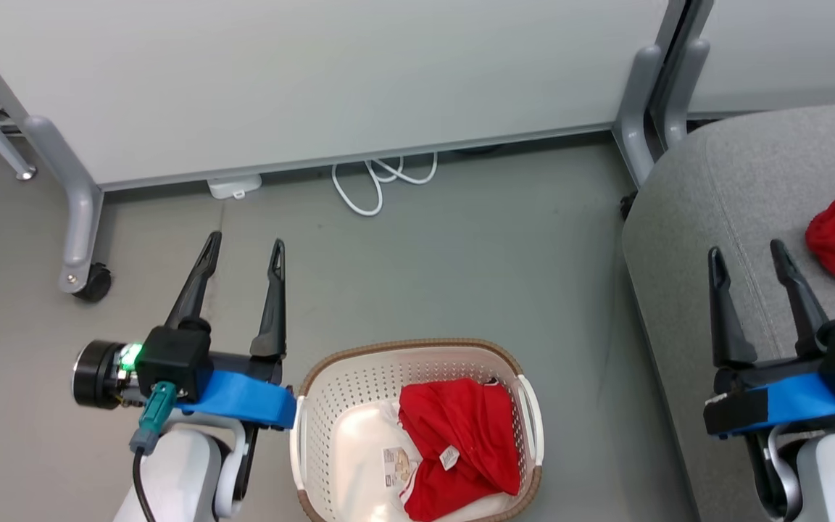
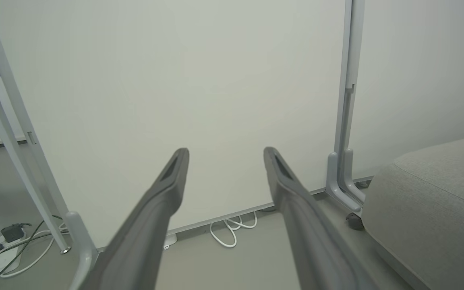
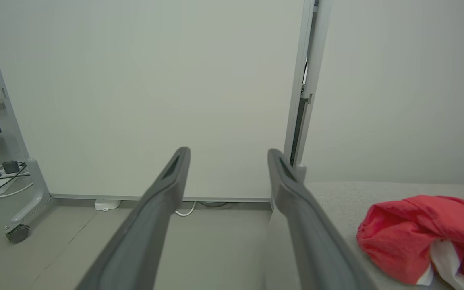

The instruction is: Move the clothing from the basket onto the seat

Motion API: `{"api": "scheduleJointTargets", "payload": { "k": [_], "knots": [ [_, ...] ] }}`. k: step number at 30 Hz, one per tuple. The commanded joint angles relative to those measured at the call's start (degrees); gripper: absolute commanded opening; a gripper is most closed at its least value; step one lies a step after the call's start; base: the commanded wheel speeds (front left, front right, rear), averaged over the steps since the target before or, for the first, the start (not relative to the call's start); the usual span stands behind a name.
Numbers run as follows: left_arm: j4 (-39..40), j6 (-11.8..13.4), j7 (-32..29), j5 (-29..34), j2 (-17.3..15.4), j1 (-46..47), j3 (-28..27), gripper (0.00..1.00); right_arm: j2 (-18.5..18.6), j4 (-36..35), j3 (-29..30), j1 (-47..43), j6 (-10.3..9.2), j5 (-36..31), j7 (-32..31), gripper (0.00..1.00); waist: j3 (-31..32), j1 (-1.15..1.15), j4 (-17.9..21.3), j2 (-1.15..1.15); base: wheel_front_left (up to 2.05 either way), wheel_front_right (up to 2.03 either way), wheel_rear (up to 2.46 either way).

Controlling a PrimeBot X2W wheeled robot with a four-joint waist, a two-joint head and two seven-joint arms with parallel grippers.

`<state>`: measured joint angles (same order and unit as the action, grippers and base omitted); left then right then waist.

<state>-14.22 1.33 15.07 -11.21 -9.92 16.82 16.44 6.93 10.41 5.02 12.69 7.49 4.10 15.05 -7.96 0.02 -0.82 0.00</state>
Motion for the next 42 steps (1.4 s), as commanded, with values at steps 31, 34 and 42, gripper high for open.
{"api": "scheduleJointTargets", "payload": {
  "k": [31,34,42],
  "knots": [
    [1.24,-5.69,0.16,6.39,6.64,-10.93,-13.08,1.0,-2.88,1.73,-0.99,-7.62,0.01,0.45,0.2,1.0,5.85,-0.02,-2.41,0.0,0.0,0.0,0.0],
    [1.12,-5.74,0.15,6.75,6.77,-11.01,-13.37,1.0,-2.94,1.87,-0.87,-7.65,0.01,0.36,0.2,1.0,5.93,-0.02,-2.37,0.0,0.0,0.0,0.0],
    [0.44,-6.27,0.15,7.26,6.96,-10.08,-13.34,1.0,-3.14,2.0,-0.63,-7.76,0.01,0.08,0.2,1.0,5.96,-0.02,-2.5,0.0,0.0,0.0,0.0]
  ]
}}
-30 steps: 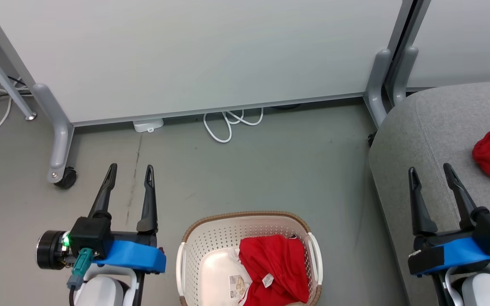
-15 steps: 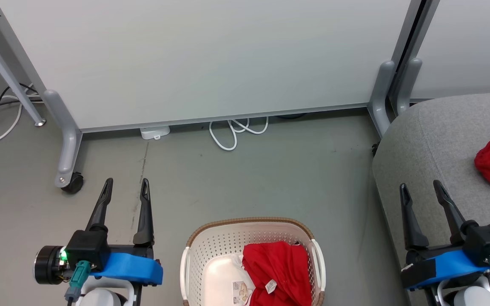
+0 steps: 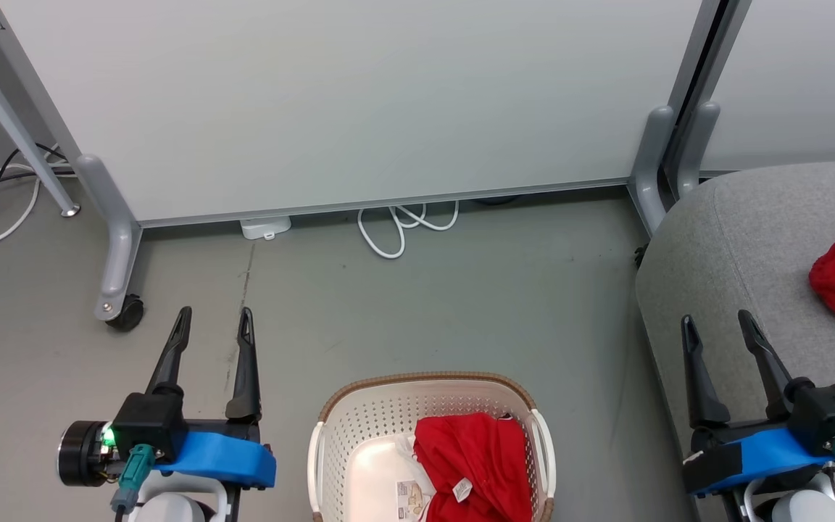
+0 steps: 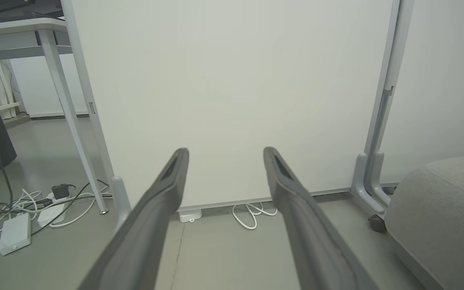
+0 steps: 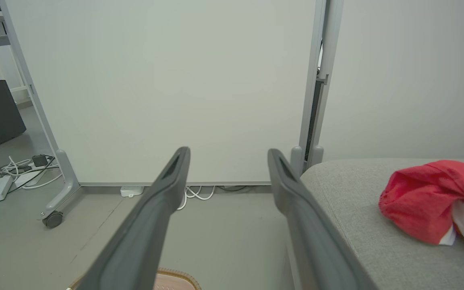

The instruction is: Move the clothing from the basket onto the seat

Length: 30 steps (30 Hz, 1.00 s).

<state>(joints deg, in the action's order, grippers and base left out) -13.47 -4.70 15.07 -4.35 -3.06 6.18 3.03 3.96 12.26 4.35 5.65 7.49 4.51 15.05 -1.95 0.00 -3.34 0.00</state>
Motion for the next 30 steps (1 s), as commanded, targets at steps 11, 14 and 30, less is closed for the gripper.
{"api": "scheduleJointTargets", "payload": {
  "k": [11,14,30],
  "knots": [
    [-6.1,-2.05,0.15,-0.78,0.17,8.11,2.83,1.0,0.57,-0.44,-1.25,3.67,0.01,0.36,0.2,1.0,-4.99,0.0,2.34,0.0,0.0,0.0,0.0],
    [-9.05,-2.39,0.15,-1.52,0.17,11.09,4.07,1.0,0.69,-0.81,-1.53,5.08,0.01,0.28,0.2,1.0,-7.3,0.0,3.61,0.0,0.0,0.0,0.0],
    [-30.84,-2.73,0.15,-6.43,0.05,26.5,15.54,1.0,0.62,-2.31,-2.84,12.74,0.01,1.04,0.2,1.0,-20.41,0.0,10.52,0.0,0.0,0.0,0.0]
  ]
}}
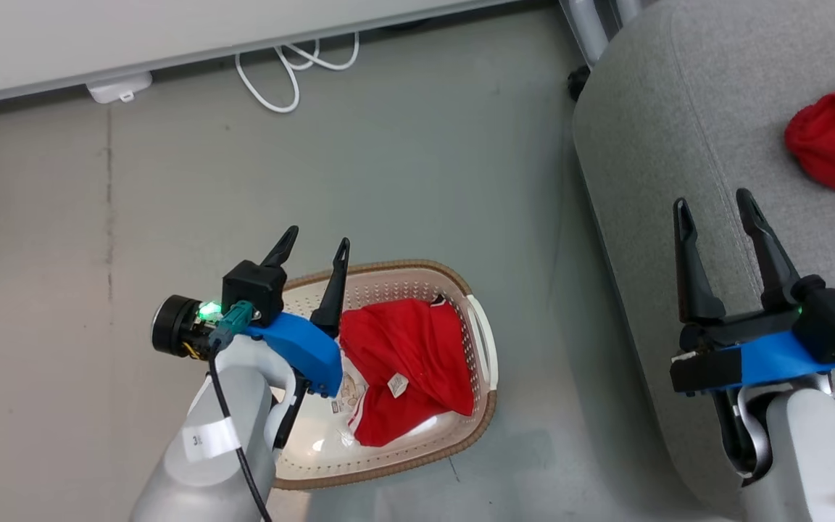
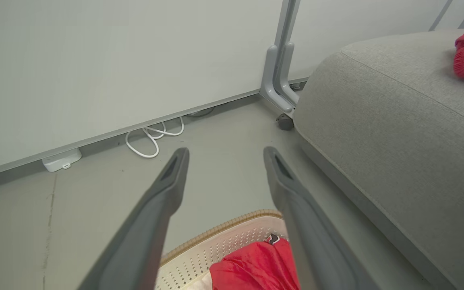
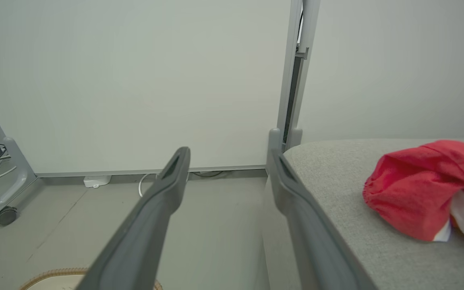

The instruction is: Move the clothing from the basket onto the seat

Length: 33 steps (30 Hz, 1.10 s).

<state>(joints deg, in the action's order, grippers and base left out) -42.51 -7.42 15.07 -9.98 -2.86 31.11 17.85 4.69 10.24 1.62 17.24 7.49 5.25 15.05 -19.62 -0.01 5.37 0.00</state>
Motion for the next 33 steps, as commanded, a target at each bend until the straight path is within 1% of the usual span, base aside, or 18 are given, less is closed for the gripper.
{"api": "scheduleJointTargets", "payload": {
  "k": [1,7,14,15,20,26,33],
  "knots": [
    [-3.35,-0.01,0.16,-1.13,-0.18,2.76,1.63,1.0,-0.17,-0.42,-0.16,1.61,0.01,0.37,0.2,1.0,-3.55,0.01,2.11,0.0,0.0,0.0,0.0],
    [-13.67,-0.01,-0.15,-4.85,-0.21,9.05,5.44,1.0,-0.61,-1.38,-0.73,4.58,0.01,0.59,0.2,1.0,-9.04,0.01,3.86,0.0,0.0,0.0,0.0],
    [-21.96,-0.01,-3.73,-8.73,-0.17,15.8,9.48,1.0,-1.18,-2.47,-0.93,7.95,0.01,0.93,0.2,1.0,-15.83,0.01,5.06,0.0,0.0,0.0,0.0],
    [-21.96,-0.01,-3.73,-8.73,-0.17,15.8,9.48,1.0,-1.18,-2.47,-0.93,7.95,0.01,0.93,0.2,1.0,-15.83,0.01,5.06,0.0,0.0,0.0,0.0],
    [-25.79,-0.02,-8.15,-12.11,-0.09,19.97,12.03,1.0,-1.5,-3.31,-1.18,10.41,0.01,0.99,0.2,1.0,-21.0,0.01,5.85,0.0,0.0,0.0,0.0],
    [-27.69,-0.02,-11.9,-15.49,-0.11,22.9,13.28,1.0,-1.69,-4.14,-0.96,12.1,0.01,1.02,0.2,1.0,-25.35,0.01,6.49,0.0,0.0,0.0,0.0],
    [-29.93,0.33,-15.29,-18.43,-0.87,26.0,11.97,1.0,-1.82,-4.95,-0.94,13.48,0.01,1.15,0.2,1.0,-29.76,0.01,6.74,0.0,0.0,0.0,0.0]
  ]
}}
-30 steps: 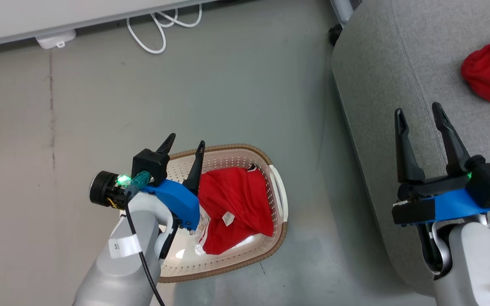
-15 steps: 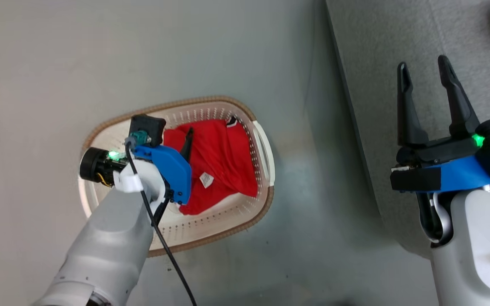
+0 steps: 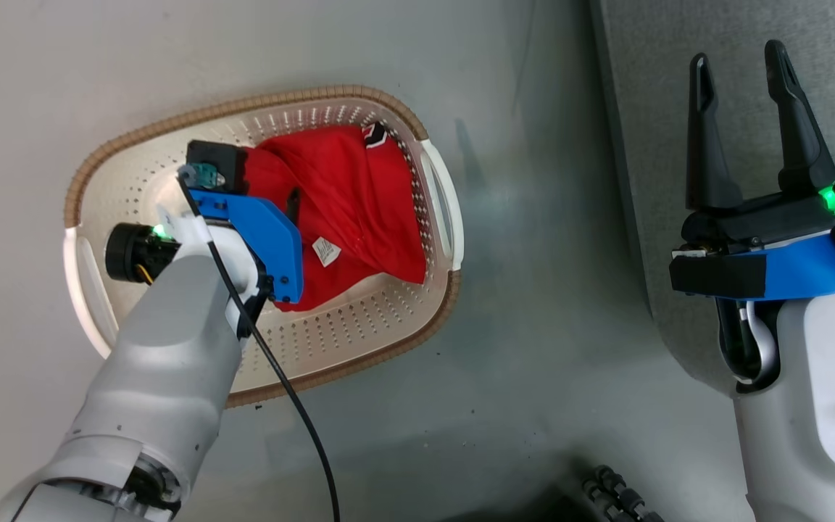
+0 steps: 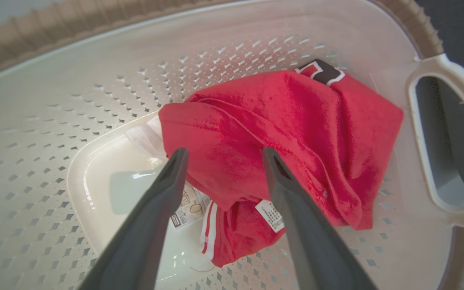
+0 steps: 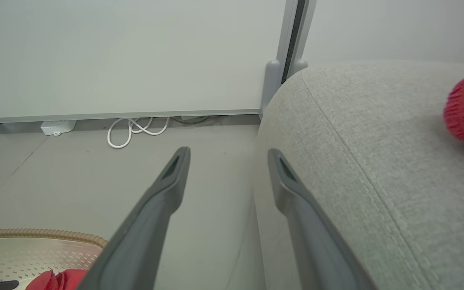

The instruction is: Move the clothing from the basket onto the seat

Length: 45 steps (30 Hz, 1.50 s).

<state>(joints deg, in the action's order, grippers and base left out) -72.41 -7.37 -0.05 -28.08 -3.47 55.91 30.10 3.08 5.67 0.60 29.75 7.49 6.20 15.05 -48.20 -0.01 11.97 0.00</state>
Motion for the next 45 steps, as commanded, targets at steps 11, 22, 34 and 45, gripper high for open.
{"api": "scheduleJointTargets", "payload": {
  "k": [11,22,34,45],
  "knots": [
    [-1.16,2.9,-2.93,-3.08,-0.47,3.7,-2.28,1.0,-0.24,-1.09,-0.22,2.26,0.01,0.69,0.2,1.0,-6.04,0.01,0.07,0.0,0.0,0.0,0.0],
    [-1.44,6.4,-5.48,-5.52,-0.43,5.19,-3.91,1.0,-0.24,-2.25,0.11,2.41,0.01,0.86,0.2,1.0,-10.34,0.01,0.7,0.0,0.0,0.0,0.0],
    [-1.46,4.52,-6.33,-6.3,0.08,6.35,-2.69,0.0,-0.19,-3.38,1.01,1.71,0.01,0.77,0.07,1.0,-12.48,0.01,0.24,0.0,0.0,0.0,0.0],
    [-1.47,3.73,-5.88,-7.17,0.37,5.56,-1.86,0.0,-0.17,-2.81,1.15,2.31,0.0,0.45,0.08,1.0,-10.95,0.01,-0.57,0.0,0.0,0.0,0.0]
  ]
}}
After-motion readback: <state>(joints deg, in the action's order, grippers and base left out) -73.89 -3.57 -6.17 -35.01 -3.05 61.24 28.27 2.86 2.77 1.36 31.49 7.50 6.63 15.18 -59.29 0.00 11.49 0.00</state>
